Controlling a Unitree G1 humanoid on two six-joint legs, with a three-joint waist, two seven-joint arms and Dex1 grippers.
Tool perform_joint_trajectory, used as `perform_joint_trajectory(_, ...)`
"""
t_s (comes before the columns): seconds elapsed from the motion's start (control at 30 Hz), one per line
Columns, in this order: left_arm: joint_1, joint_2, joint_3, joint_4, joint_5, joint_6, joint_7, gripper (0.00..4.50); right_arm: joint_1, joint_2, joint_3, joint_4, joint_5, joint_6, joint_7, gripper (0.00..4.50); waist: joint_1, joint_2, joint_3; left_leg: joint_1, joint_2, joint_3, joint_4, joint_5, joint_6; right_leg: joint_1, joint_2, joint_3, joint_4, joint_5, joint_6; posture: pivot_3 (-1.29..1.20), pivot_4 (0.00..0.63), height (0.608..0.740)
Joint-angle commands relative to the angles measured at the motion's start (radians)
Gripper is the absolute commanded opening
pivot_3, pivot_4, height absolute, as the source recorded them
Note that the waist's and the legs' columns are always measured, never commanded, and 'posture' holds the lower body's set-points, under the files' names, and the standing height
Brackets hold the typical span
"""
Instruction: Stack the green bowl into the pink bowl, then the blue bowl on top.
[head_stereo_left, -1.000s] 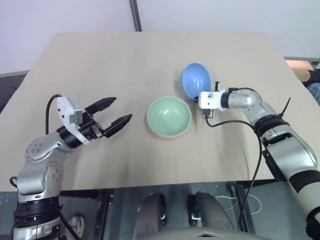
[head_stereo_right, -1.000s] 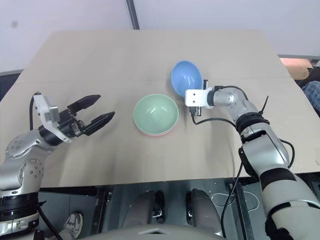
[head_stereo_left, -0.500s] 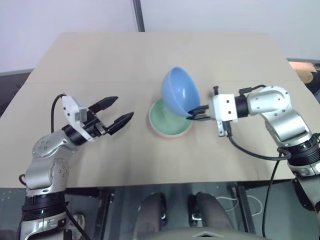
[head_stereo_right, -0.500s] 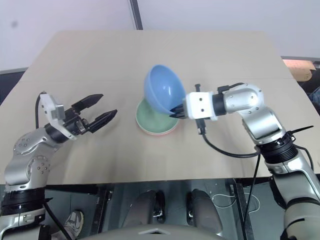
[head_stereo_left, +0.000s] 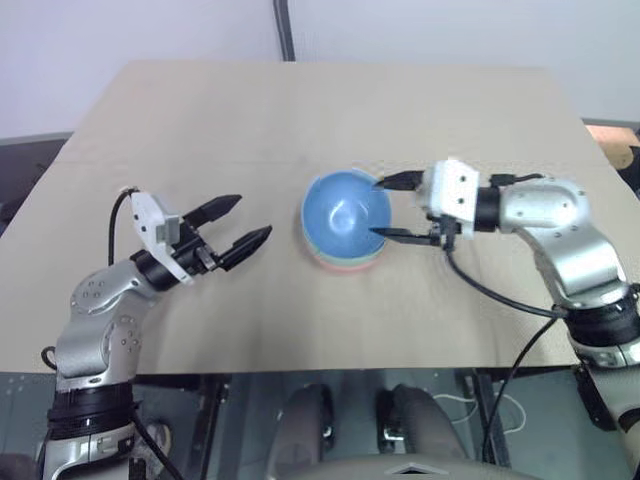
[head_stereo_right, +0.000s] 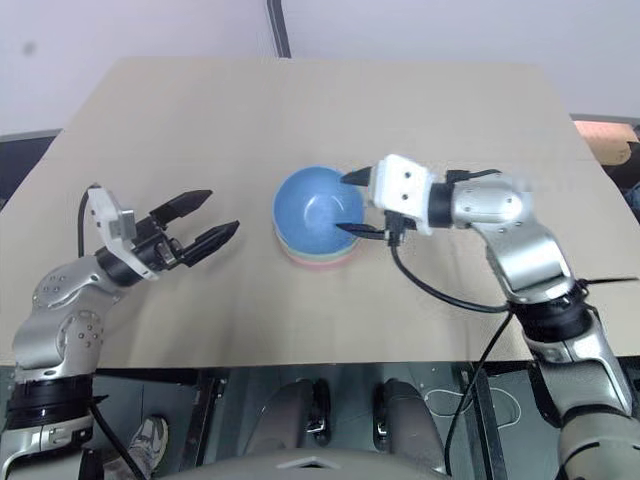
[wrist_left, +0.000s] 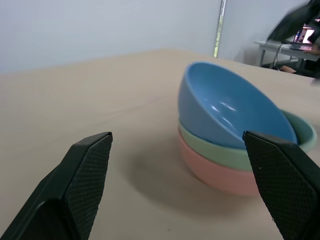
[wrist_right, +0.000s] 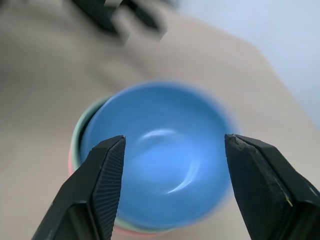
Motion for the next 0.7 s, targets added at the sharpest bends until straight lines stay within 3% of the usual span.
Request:
perform_joint_trajectory(0.03, 0.027, 0.029, 0.052, -0.081, -0.067, 0.025, -0.026, 4.45, 0.068, -0.042, -0.126, -0.119, 0.109, 0.14, -0.047, 3.73, -0.001, 0.0, 0.0, 0.0, 0.0, 0.0, 0.0, 0.0, 0.0, 0.0, 0.0, 0.0, 0.0, 0.0, 0.0, 0.0, 0.15, 0.74)
perform_joint_trajectory(0.1, 0.049, 0.047, 0.062, -0.102, -0.09, 0.051, -0.038, 4.5, 0.147, -0.07, -0.185, -0.151, 0.136, 0.172, -0.07, 4.4, 0.0, 0.0, 0.0, 0.001, 0.0, -0.001, 0.0, 0.0, 0.0, 0.001, 0.0, 0.0, 0.0, 0.0, 0.0, 0.0, 0.15, 0.74)
perform_joint_trajectory(0.13, 0.055, 0.054, 0.065, -0.107, -0.085, 0.052, -0.032, 4.5, 0.183, -0.074, -0.213, -0.162, 0.139, 0.174, -0.092, 4.46, 0.001, 0.0, 0.0, 0.002, 0.0, -0.001, 0.0, 0.0, 0.0, 0.001, 0.0, 0.0, 0.001, 0.0, 0.0, 0.0, 0.15, 0.74)
perform_joint_trajectory(0.37, 0.136, 0.117, 0.135, -0.157, -0.048, 0.023, -0.045, 4.5, 0.55, -0.11, -0.493, -0.215, 0.186, 0.165, -0.108, 4.46, 0.006, -0.002, -0.001, 0.002, 0.0, -0.003, 0.0, 0.0, 0.0, 0.002, 0.0, -0.002, 0.001, 0.0, 0.0, 0.0, 0.15, 0.74)
perform_joint_trajectory(0.5, 0.191, 0.177, 0.197, -0.171, -0.084, 0.13, -0.021, 4.5, 0.739, -0.132, -0.683, -0.151, 0.251, 0.113, -0.002, 4.46, 0.008, -0.001, -0.001, 0.0, -0.001, -0.002, -0.001, -0.001, 0.001, 0.001, 0.0, -0.001, -0.002, -0.002, 0.003, 0.0, 0.15, 0.74)
perform_joint_trajectory(0.7, 0.241, 0.237, 0.202, -0.184, -0.074, 0.162, -0.052, 4.5, 0.82, -0.178, -0.772, -0.096, 0.285, 0.055, 0.042, 4.46, 0.0, 0.0, -0.001, 0.003, 0.0, -0.003, -0.001, -0.003, 0.004, 0.002, 0.0, -0.001, -0.002, -0.003, 0.004, 0.0, 0.15, 0.74)
